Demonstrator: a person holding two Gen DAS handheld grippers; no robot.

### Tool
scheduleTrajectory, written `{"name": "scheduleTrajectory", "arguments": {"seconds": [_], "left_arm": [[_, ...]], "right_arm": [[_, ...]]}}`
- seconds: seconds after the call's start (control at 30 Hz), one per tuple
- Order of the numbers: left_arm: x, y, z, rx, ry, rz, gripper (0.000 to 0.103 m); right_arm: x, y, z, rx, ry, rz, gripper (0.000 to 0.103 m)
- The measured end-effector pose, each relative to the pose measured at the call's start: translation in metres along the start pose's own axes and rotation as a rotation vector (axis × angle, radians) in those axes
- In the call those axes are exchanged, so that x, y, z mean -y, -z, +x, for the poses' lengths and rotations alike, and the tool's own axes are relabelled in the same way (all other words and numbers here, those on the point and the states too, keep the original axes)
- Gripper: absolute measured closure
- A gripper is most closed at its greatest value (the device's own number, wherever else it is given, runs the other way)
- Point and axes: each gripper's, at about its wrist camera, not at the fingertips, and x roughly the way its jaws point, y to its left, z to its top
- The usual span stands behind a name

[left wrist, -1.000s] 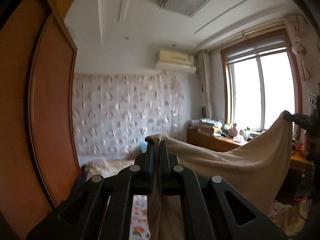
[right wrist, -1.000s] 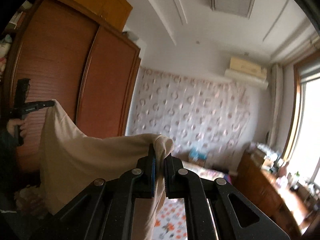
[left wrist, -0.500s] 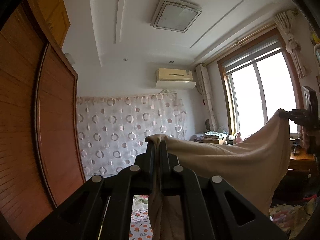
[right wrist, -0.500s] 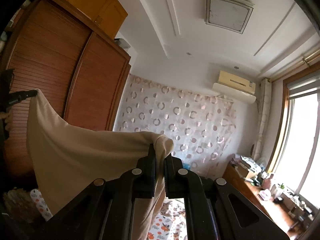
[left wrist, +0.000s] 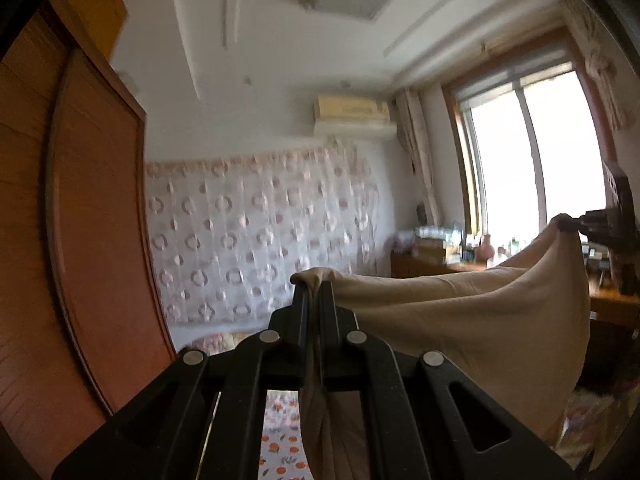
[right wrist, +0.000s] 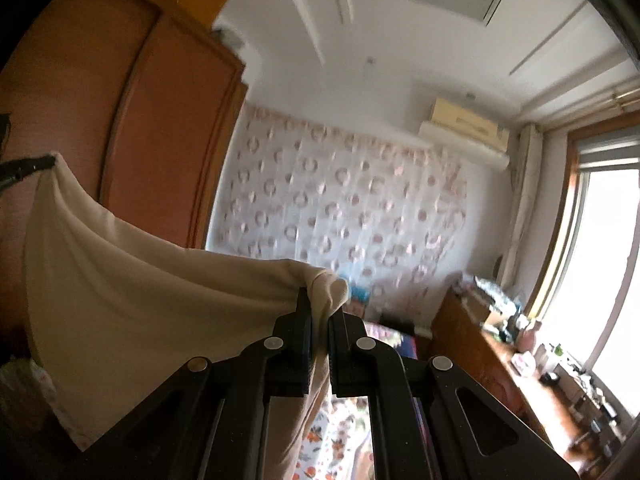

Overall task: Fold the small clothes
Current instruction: 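Lift the shirt high with both tools and swing it over the rest, then lower the shirt onto the bed and open both tools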

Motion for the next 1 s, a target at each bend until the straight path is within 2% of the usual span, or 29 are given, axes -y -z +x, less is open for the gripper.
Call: {"name": "scheduleTrajectory", "arguments": {"seconds": [0.2,0.3,0.47,0.6,0.7,0.8,0.97,1.0], "left_arm": [[-0.005,0.079,0.136,-0.215,-0.003,-0.005,0.098],[-0.006,0.111,0.186,-0.286,-0.011,-0.028,0.098],[-0.008,0.166,0.263,-0.419,-0.022,-0.054,0.098],[-0.01,0.197,0.299,-0.487,-0.038,-0.067,0.098],[-0.011,0.214,0.316,-0.526,-0.04,-0.07,0.098],[-0.014,0.225,0.331,-0.558,-0.032,-0.074,0.098],[-0.019,0.239,0.347,-0.622,0.03,-0.105,0.098],[-0.019,0.241,0.348,-0.633,0.05,-0.115,0.096]], "right_arm": [[-0.002,0.05,0.109,-0.156,-0.049,0.047,0.097],[-0.005,0.076,0.165,-0.233,-0.062,0.063,0.097],[-0.009,0.1,0.241,-0.352,-0.099,0.074,0.097],[-0.005,0.106,0.287,-0.418,-0.107,0.093,0.097],[0.01,0.092,0.319,-0.458,-0.109,0.107,0.097],[0.013,0.091,0.332,-0.499,-0.114,0.133,0.097],[0.013,0.094,0.35,-0.559,-0.11,0.172,0.096],[0.012,0.096,0.351,-0.564,-0.108,0.178,0.093]]}}
